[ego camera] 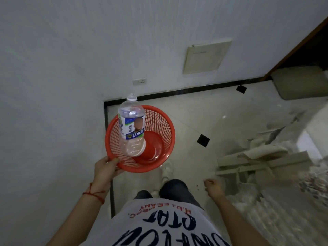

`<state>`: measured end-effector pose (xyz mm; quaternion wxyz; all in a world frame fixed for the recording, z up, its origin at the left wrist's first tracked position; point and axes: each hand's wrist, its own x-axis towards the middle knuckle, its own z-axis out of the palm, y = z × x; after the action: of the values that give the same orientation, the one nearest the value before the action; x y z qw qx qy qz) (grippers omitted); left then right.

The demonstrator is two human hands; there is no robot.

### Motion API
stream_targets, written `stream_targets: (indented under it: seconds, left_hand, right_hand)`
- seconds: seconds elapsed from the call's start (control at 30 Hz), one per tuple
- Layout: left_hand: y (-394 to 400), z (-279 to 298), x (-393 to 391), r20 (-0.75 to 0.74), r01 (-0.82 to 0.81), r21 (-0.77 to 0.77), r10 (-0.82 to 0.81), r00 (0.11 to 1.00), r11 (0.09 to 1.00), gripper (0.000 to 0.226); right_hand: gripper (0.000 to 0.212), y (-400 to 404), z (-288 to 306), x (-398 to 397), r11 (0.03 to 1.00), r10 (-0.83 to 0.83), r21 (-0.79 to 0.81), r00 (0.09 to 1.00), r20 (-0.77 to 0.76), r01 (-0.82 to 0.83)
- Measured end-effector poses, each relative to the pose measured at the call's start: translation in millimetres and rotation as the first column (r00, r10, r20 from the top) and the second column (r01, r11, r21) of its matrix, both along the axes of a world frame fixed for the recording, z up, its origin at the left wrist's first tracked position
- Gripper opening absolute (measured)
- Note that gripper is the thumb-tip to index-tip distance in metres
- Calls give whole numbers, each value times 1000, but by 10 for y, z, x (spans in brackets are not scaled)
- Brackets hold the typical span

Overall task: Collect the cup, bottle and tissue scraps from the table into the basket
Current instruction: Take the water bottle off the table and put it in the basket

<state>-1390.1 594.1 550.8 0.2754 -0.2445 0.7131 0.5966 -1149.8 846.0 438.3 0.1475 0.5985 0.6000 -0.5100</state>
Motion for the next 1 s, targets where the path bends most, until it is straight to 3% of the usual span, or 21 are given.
stream_targets:
  seconds: [0.1,0.33,0.47,0.6,0.8,1.0]
  left_hand:
    - [308,-78,-339,36,-3,-2,3,999,1000,14]
    - [1074,-84,-1194,85,-32,-37,35,996,999,15]
    - [1629,-4,-1730,48,48,-48,-46,998,998,17]
    - [2305,30,-2207,20,184,-45,-183,983,982,12]
    - [3677,-8,-2806,47,468,-6,-468,883,883,15]
    - [5186,105,-3216,43,743,-31,-742,669,669,9]
  right_hand:
    - [29,323,-59,-579,999,-42,12,997,-64,42]
    - [33,1255,-119,-1529,997,-77,13,993,-85,79]
    - [31,1723,-109,-1818,994,-103,16,992,-75,105]
    - [28,2047,-67,-1945,966,-256,-4,963,-81,257]
    - [30,2587,-99,-2055,813,-582,-53,809,-85,580]
    - [35,3012,-32,-2167,591,-807,-50,588,-61,805]
